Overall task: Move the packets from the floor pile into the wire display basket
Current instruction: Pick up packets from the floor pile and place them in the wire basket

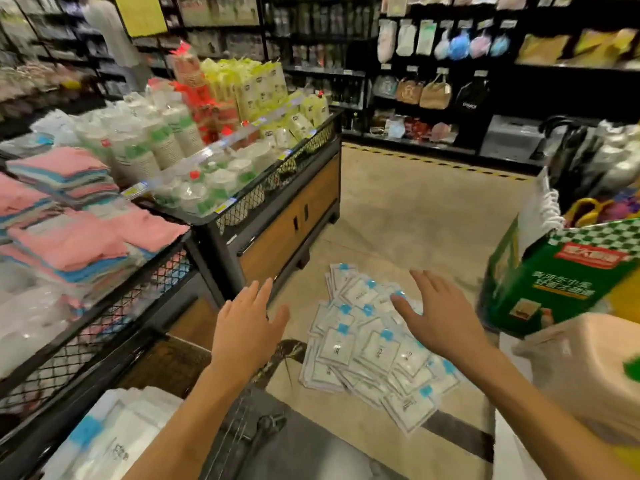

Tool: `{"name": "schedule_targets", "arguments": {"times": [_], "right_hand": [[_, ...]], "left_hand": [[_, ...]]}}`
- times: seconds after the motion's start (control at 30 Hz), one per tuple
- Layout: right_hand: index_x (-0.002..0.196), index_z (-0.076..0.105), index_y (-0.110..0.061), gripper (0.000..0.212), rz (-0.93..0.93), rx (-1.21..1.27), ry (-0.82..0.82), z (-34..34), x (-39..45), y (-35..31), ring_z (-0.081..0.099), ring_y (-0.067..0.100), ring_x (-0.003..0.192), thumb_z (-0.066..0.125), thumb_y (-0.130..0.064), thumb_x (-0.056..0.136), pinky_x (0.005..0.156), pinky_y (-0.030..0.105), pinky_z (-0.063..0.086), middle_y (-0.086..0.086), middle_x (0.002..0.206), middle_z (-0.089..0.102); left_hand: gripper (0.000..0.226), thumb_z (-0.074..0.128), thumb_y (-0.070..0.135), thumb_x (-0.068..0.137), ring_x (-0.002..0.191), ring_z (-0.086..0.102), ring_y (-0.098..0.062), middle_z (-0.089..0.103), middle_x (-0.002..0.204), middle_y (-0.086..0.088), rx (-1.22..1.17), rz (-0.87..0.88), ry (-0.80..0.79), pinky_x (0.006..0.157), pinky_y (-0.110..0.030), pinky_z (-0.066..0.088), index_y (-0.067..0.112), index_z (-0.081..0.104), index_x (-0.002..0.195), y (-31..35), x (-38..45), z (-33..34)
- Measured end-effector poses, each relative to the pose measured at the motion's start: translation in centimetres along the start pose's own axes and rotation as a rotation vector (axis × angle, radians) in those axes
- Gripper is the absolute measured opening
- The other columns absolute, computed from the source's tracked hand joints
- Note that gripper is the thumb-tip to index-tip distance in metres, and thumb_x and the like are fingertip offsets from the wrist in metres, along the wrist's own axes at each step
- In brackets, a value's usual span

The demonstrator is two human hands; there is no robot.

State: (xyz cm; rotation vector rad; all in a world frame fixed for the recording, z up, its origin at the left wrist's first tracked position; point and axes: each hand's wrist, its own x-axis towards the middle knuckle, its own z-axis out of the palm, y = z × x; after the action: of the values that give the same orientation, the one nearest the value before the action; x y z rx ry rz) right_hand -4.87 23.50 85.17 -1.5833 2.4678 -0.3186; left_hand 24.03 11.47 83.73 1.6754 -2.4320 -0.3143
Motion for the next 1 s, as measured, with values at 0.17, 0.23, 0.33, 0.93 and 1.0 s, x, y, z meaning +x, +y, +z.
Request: {"name": "schedule_targets", "arguments": {"times": [0.17,0.23,0.33,0.93,1.0], "right_hand": [[0.162,0.022,-0.022,0.077,0.114,-0.014,0.000,0.1,1.9,5.5,0.025,0.027,0.154,0.029,-0.069,0.101,0.125,0.045,0.018,0.004,0.169,0.026],[0.162,0.023,-0.023,0.076,0.163,-0.015,0.001,0.4,2.5,7.1,0.026,0.027,0.154,0.029,-0.069,0.101,0.125,0.045,0.017,0.003,0.169,0.027],[0.162,0.022,-0.023,0.078,0.240,0.002,-0.023,1.4,3.5,9.4,0.023,0.027,0.155,0.027,-0.070,0.100,0.127,0.045,0.017,0.004,0.169,0.025],[0.161,0.028,-0.021,0.080,0.423,0.024,-0.092,13.4,23.7,12.4,0.025,0.027,0.154,0.043,-0.067,0.098,0.127,0.047,0.022,0.004,0.168,0.028],[0.160,0.030,-0.019,0.080,0.439,0.040,-0.103,16.8,26.0,13.3,0.028,0.029,0.152,0.048,-0.065,0.097,0.126,0.048,0.024,0.006,0.167,0.031]], "left_hand": [[0.068,0.032,0.060,0.103,0.154,0.025,-0.019,0.027,0.167,-0.001,0.023,0.050,-0.038,0.126,-0.044,0.022,0.027,0.023,0.162,5.0,3.6,2.8],[0.065,0.036,0.056,0.104,0.152,0.029,-0.020,0.032,0.165,-0.002,0.012,0.081,-0.048,0.124,-0.043,0.024,0.025,0.028,0.160,6.6,5.1,3.6],[0.062,0.039,0.055,0.103,0.146,0.039,-0.020,0.044,0.158,-0.001,0.011,0.119,-0.090,0.121,-0.042,0.029,0.024,0.035,0.157,7.8,7.5,5.6],[0.076,0.014,0.061,0.096,0.147,0.037,-0.027,0.041,0.159,-0.007,0.195,0.227,-0.331,0.119,-0.051,0.032,0.020,0.029,0.159,5.0,32.1,22.1],[0.072,0.019,0.060,0.099,0.149,0.034,-0.026,0.036,0.162,-0.007,0.207,0.210,-0.371,0.120,-0.050,0.031,0.022,0.024,0.161,4.1,34.1,25.8]]}}
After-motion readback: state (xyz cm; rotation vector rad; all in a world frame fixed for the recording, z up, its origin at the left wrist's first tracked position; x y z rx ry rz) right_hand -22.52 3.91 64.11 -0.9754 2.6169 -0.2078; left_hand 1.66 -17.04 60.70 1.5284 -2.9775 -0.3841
